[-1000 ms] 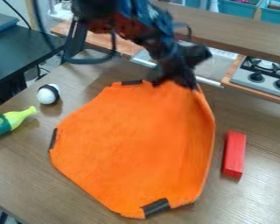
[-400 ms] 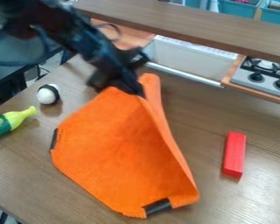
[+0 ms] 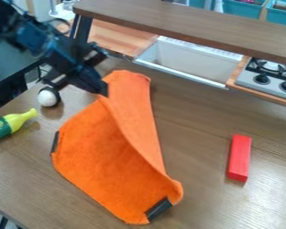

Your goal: Fold cloth from the top right to the left

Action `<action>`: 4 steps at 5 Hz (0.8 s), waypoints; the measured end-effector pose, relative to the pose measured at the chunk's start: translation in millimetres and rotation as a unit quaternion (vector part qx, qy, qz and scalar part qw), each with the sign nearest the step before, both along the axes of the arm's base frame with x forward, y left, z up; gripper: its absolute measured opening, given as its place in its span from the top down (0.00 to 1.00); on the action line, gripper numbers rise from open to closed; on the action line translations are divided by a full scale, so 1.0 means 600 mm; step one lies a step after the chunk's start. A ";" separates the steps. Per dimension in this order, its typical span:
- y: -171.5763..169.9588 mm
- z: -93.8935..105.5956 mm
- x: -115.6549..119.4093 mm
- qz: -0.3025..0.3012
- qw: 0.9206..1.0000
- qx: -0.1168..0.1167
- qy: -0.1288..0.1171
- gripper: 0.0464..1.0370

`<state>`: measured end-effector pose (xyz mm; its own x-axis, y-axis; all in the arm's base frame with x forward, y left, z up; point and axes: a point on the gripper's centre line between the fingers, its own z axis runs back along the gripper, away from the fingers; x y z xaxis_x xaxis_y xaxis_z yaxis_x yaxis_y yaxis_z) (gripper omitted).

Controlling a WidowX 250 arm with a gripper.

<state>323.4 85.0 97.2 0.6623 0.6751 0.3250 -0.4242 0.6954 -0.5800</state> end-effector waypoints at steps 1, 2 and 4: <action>0.049 -0.009 -0.030 0.005 1.000 0.024 0.012 1.00; 0.079 -0.035 -0.055 0.005 0.998 0.054 0.037 0.98; 0.154 -0.131 -0.104 0.043 0.964 0.186 0.187 0.58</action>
